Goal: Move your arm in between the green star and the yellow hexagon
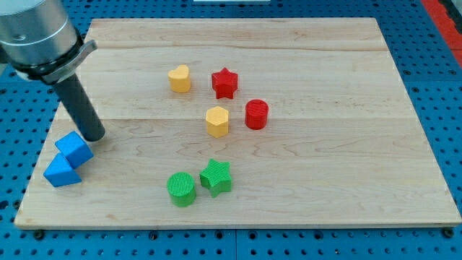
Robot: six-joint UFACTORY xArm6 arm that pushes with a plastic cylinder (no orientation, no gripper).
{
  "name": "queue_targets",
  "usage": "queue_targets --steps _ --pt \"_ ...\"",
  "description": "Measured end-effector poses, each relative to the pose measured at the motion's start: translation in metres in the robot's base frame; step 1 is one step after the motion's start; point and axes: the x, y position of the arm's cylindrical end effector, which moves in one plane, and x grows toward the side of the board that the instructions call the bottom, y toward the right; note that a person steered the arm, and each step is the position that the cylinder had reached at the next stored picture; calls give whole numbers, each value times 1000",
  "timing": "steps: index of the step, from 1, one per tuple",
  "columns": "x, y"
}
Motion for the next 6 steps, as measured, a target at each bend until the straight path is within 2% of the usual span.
queue_targets --steps 1,6 --pt "-15 58" --pt "-14 65"
